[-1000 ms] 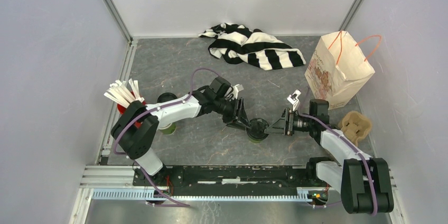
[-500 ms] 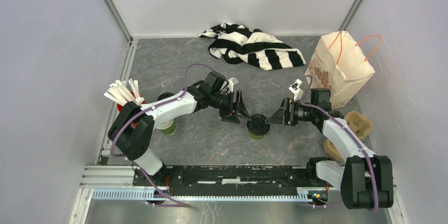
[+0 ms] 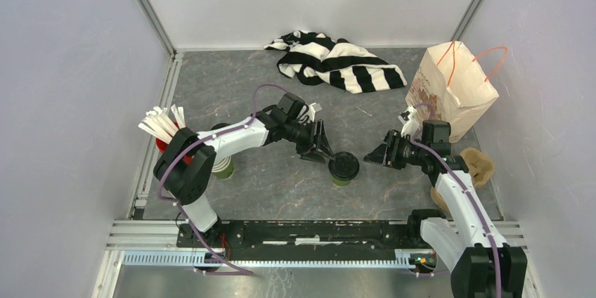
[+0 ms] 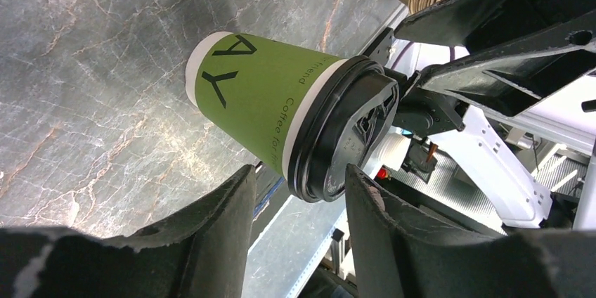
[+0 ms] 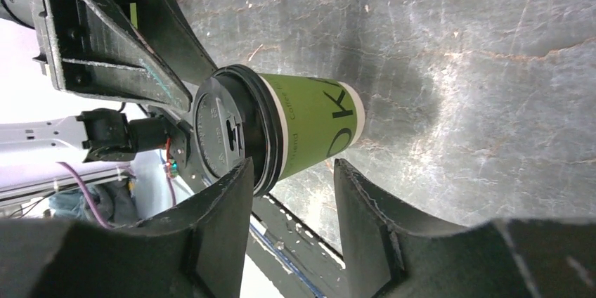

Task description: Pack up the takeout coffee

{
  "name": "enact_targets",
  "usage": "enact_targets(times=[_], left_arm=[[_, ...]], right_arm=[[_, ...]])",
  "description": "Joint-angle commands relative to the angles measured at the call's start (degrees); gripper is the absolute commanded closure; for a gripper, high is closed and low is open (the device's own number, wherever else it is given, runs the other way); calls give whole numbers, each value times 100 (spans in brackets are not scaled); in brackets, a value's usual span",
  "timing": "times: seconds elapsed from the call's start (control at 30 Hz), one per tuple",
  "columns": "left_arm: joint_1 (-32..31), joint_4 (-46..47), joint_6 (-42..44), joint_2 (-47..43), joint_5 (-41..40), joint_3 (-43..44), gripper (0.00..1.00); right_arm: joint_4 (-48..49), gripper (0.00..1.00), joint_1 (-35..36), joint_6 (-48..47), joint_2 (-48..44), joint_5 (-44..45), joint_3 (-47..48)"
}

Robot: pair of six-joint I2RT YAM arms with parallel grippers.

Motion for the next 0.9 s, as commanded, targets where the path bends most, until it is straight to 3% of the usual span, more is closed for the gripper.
enact_targets(times=[0.0, 0.1, 0.57, 0.77, 0.87], left_arm=[[-40, 67, -78, 26, 168, 201, 45], [-58, 57, -63, 5, 174, 121, 49], [-127, 9, -122, 17, 46, -60, 61], [-176, 13, -168, 37, -83, -188, 65], [-176, -2, -166, 28, -196, -303, 67]], right_arm=[[360, 47, -20, 475, -159, -385, -333], [796, 45, 15, 750, -194, -815, -625], [1173, 49, 294, 960, -75, -774, -946], [1364, 59, 325, 883, 97, -353, -1203], [1250, 59, 348, 542, 226, 185, -1416]])
